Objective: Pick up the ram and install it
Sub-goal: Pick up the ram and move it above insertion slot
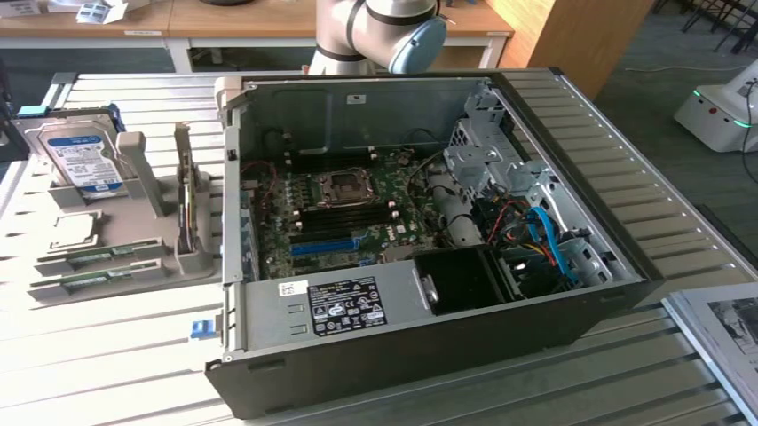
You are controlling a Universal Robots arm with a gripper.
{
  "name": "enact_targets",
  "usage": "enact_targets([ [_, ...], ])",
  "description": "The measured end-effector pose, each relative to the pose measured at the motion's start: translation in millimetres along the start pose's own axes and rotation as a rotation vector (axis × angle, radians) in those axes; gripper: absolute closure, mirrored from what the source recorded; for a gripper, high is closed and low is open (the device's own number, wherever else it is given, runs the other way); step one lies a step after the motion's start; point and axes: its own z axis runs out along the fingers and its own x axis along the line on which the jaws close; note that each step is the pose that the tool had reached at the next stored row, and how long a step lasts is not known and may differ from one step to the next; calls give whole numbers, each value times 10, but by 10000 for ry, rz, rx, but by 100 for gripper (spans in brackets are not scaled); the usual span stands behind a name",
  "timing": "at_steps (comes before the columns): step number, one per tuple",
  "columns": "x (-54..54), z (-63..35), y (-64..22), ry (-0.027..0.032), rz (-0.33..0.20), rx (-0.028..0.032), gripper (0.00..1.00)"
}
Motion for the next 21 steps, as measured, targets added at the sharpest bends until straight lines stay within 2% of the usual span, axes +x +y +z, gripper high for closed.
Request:
enact_targets([
  [21, 1, 52, -2, 0, -1, 1, 90],
])
